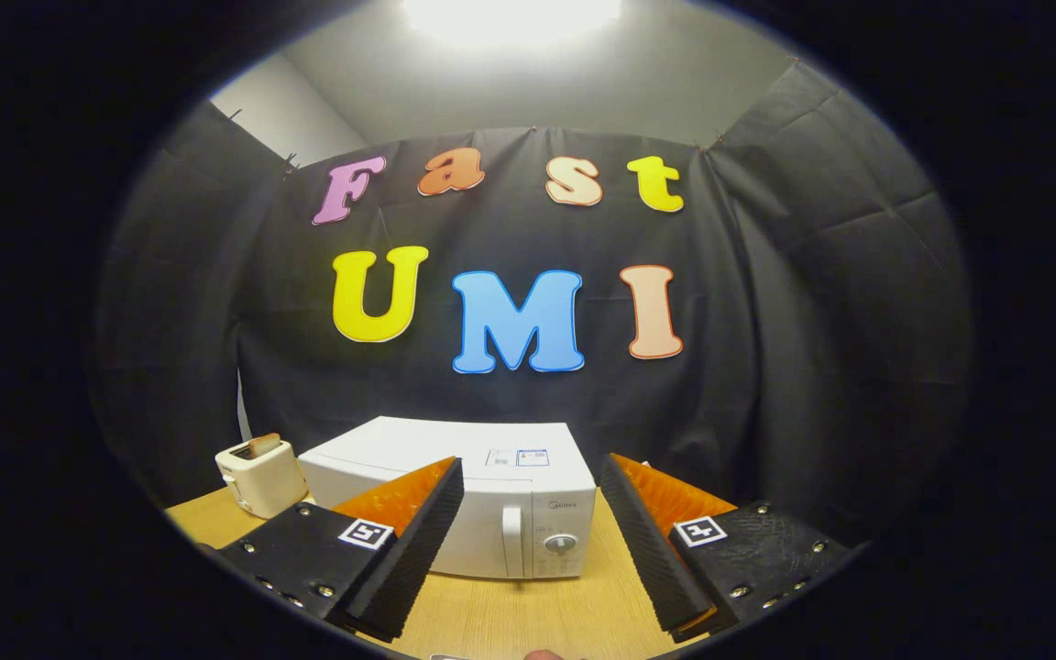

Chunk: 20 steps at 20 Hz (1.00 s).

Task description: Open the microwave, put the food inside, and close the microwave door.

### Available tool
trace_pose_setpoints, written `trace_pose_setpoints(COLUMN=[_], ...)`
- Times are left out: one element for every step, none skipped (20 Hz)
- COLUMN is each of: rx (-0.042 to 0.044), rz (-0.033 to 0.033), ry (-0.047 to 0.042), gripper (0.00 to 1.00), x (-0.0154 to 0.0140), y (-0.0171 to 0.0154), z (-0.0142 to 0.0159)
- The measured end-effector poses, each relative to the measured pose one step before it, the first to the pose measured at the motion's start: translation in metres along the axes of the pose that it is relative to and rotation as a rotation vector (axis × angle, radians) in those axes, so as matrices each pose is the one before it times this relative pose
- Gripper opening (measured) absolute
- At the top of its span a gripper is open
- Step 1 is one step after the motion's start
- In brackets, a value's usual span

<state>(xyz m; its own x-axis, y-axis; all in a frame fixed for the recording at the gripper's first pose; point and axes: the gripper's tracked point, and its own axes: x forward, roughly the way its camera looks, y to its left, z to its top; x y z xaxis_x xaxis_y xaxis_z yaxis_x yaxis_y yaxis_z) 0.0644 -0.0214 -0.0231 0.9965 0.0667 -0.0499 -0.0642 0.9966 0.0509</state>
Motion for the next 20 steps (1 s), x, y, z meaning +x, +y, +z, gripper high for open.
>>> trace_pose_setpoints(rx=[0.00802,0.00604,0.00065,-0.00222,-0.00171,-0.00129,0.00080,0.00101,0.00158,-0.00071,-0.00533,-0.00538,-0.00212,-0.00064,-0.00122,-0.00235,-0.00068,0.00065,-0.00289,-0.00726], rz=[0.00351,0.00180,-0.00022,-0.00195,0.00233,0.00159,0.00599,0.00625,0.00447,0.00524,0.00329,0.00166,0.00576,0.00405,0.00271,0.00362,0.00593,0.00678,0.00802,0.00623], ry=[0.01120,0.00968,0.01034,0.00558,0.00219,0.00541,0.00819,0.01052,0.00993,0.01148,0.01068,0.01237,0.01134,0.00945,0.01030,0.01273,0.01634,0.01442,0.01691,0.01926], gripper=[0.96,0.96,0.96,0.96,0.96,0.96,0.96,0.96,0.96,0.96,0.96,0.96,0.96,0.96,0.96,0.96,0.96,0.96,0.96,0.96], x=[0.00531,0.00603,0.00605,0.00542,0.00539,0.00583,0.00613,0.00578,0.00613,0.00610,0.00575,0.00608,0.00539,0.00490,0.00546,0.00549,0.00611,0.00486,0.00504,0.00534], y=[0.00032,-0.00019,-0.00146,-0.00115,-0.00031,0.00078,0.00108,0.00115,0.00052,0.00096,0.00153,0.00025,0.00139,0.00178,0.00016,0.00058,0.00177,0.00221,0.00260,0.00226], z=[-0.00424,-0.00297,-0.00397,-0.00278,-0.00214,-0.00279,-0.00496,-0.00420,-0.00523,-0.00483,-0.00455,-0.00504,-0.00488,-0.00427,-0.00475,-0.00506,-0.00671,-0.00577,-0.00659,-0.00705])
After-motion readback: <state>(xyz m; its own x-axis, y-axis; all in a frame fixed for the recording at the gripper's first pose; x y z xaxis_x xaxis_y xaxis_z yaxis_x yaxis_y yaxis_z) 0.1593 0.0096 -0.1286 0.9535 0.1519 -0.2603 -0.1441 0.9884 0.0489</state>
